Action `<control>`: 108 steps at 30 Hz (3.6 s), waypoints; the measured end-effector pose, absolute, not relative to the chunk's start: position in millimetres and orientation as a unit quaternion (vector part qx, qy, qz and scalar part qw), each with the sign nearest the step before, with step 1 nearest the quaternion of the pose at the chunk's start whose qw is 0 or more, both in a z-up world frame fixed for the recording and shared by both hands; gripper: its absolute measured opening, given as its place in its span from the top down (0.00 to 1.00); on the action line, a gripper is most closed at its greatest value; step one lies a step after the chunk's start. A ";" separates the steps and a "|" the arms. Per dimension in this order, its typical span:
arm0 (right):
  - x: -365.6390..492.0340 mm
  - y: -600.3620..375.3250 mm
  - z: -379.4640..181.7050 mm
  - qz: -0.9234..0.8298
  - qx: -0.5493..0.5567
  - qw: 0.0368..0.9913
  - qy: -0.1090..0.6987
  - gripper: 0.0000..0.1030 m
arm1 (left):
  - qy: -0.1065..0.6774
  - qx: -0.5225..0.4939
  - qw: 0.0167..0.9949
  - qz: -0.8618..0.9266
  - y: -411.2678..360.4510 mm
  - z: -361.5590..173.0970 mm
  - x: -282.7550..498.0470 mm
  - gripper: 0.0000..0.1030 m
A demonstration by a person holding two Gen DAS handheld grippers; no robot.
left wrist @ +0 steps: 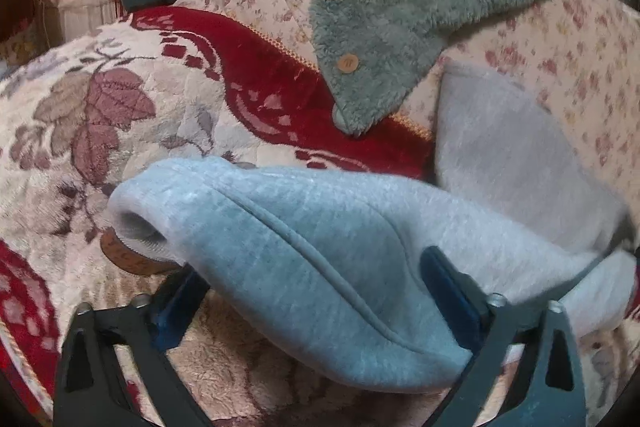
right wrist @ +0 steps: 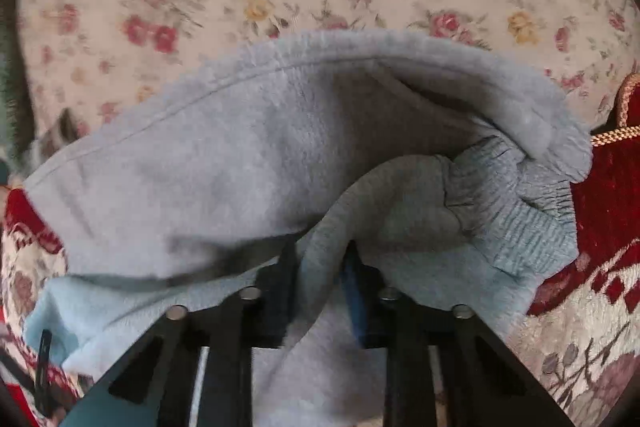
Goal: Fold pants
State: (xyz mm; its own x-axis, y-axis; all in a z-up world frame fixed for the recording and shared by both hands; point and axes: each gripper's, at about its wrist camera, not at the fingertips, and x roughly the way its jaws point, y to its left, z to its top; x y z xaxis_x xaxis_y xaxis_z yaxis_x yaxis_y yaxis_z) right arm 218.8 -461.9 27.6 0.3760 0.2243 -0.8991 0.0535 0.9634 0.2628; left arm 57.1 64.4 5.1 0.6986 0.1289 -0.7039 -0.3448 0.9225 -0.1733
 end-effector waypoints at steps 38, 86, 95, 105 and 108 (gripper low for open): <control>-18.5 -526.4 -6.4 0.063 0.354 0.815 0.454 0.07 | 0.374 -0.132 0.913 0.093 64.5 15.6 -11.9 0.26; -87.8 -526.4 0.4 0.109 0.345 0.809 0.464 0.28 | 0.319 -0.210 0.922 0.064 169.2 20.9 -29.3 0.51; -83.4 -539.9 -6.0 0.075 0.365 0.805 0.461 0.29 | 0.364 -0.101 0.912 0.160 192.8 13.6 -20.5 0.43; -83.2 -537.4 4.4 0.082 0.308 0.838 0.442 0.81 | 0.314 -0.135 0.933 0.118 161.3 56.1 -60.9 0.27; -92.0 -536.1 13.0 0.087 0.292 0.844 0.441 0.81 | 0.310 -0.131 0.939 0.074 131.8 68.7 -55.1 0.21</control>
